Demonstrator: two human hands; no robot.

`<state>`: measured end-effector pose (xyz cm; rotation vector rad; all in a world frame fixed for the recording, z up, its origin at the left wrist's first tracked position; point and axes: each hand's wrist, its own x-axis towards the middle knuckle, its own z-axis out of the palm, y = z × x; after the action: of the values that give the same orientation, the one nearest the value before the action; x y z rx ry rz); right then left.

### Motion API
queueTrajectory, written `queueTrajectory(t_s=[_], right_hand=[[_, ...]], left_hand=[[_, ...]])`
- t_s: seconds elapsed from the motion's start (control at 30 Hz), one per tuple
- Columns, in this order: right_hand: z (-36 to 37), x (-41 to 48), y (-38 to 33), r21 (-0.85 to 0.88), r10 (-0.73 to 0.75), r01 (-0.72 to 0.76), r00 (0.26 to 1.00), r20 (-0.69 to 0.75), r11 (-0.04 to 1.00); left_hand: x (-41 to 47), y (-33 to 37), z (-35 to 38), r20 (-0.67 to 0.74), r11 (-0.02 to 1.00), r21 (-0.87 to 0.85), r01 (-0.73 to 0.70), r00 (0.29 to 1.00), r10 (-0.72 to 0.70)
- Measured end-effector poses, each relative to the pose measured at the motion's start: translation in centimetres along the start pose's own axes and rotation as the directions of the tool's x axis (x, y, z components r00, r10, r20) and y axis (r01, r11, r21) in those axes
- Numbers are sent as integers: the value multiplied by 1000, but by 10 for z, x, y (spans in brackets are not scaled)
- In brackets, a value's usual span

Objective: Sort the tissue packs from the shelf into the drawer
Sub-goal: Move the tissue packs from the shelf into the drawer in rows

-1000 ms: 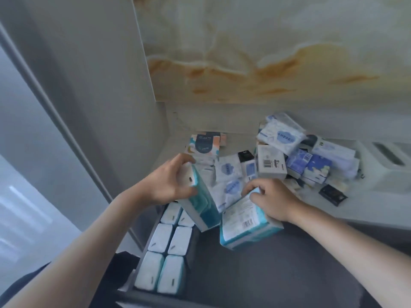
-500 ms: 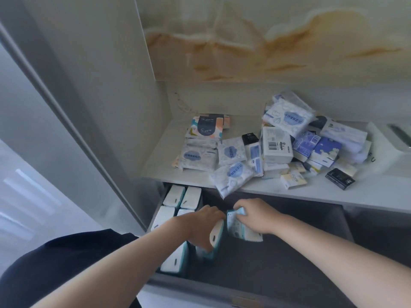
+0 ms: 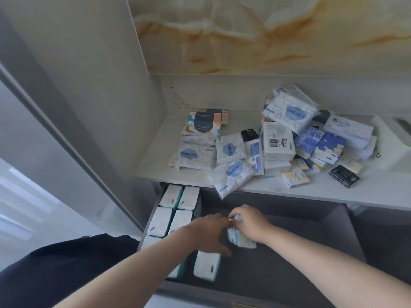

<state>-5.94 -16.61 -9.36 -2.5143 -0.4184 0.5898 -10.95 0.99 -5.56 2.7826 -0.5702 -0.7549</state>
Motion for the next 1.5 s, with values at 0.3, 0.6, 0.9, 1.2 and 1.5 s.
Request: queueTrajectory(t_s=[0.3, 0.6, 0.9, 1.2, 1.5], right_hand=[[5, 4, -4, 357, 367, -390, 921, 132, 849], [16, 31, -1, 678, 361, -384, 914, 183, 627], [26, 45, -26, 672, 373, -530, 847, 380, 518], [31, 59, -42, 642, 274, -488, 870, 409, 591], [19, 46, -36, 497, 201, -426, 874, 442, 756]], left_hand=[[10, -4, 5, -24, 965, -243, 100, 994, -109], [22, -46, -3, -251, 932, 267, 245, 951, -179], [28, -65, -5, -269, 964, 191, 187, 954, -132], [20, -68, -14, -251, 963, 167, 211, 954, -165], [16, -76, -18, -187, 963, 110, 244, 957, -221]])
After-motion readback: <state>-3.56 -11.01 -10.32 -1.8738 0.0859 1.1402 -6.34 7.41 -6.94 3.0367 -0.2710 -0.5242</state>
